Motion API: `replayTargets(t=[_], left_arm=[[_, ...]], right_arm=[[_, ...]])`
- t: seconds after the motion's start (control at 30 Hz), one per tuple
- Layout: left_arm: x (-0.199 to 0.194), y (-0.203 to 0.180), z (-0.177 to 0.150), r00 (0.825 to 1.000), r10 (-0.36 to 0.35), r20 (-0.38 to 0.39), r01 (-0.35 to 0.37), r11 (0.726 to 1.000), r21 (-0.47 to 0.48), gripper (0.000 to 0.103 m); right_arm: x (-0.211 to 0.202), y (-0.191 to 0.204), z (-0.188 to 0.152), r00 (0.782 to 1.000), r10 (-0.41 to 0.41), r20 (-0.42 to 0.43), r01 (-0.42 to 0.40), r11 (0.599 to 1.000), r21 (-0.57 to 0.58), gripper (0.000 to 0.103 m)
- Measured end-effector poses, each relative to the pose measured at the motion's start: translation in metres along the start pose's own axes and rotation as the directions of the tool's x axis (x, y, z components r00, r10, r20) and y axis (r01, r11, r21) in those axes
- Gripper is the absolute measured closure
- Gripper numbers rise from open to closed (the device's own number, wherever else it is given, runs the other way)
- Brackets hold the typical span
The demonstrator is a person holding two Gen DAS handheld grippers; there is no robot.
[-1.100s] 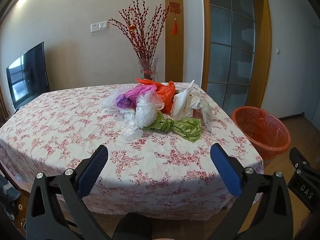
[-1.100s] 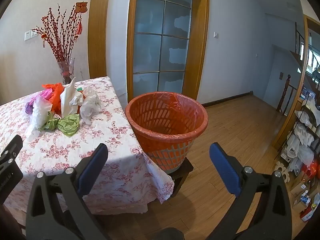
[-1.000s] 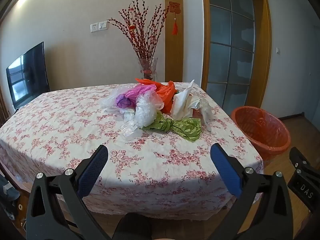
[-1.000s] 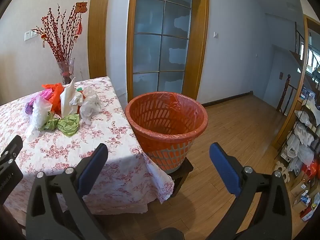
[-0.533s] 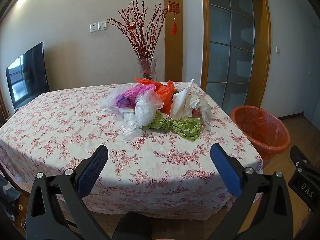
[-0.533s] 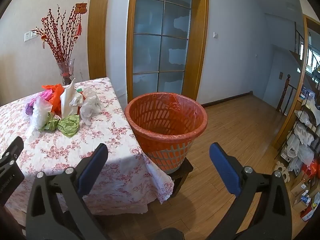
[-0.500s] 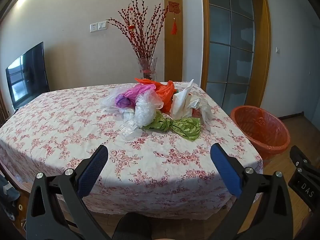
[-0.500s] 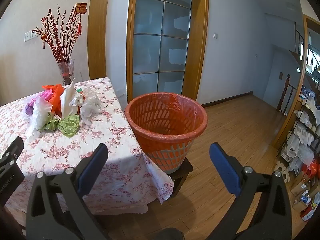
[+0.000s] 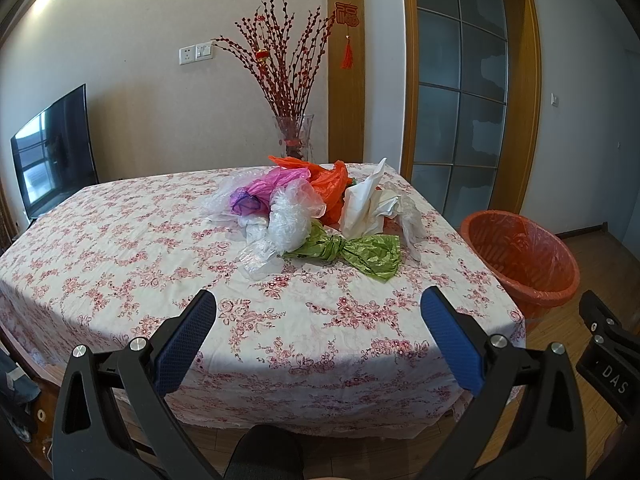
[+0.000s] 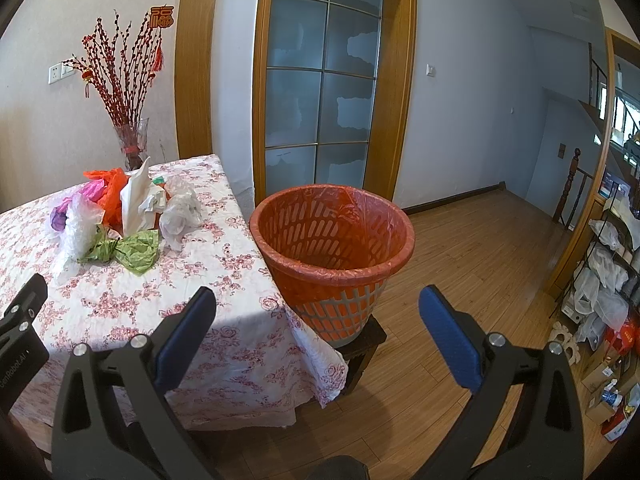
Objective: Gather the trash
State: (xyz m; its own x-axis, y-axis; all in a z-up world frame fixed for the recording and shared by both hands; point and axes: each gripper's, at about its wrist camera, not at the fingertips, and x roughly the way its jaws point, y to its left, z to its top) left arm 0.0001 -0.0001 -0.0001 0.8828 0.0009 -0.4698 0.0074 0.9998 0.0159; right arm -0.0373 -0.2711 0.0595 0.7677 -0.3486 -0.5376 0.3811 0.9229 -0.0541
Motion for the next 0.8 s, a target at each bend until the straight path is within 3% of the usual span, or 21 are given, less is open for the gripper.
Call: replayTargets(t=[0.8], left_arm=[[-0.0002,0.0000,-0.0002,1.000,0.000,-0.003,0.000,1.000,0.000,0.002]], right_arm=[[0.0011,0.0019,-0.0001,1.000,0.001,-0.002,-0.001,1.000,-0.002,0.004]])
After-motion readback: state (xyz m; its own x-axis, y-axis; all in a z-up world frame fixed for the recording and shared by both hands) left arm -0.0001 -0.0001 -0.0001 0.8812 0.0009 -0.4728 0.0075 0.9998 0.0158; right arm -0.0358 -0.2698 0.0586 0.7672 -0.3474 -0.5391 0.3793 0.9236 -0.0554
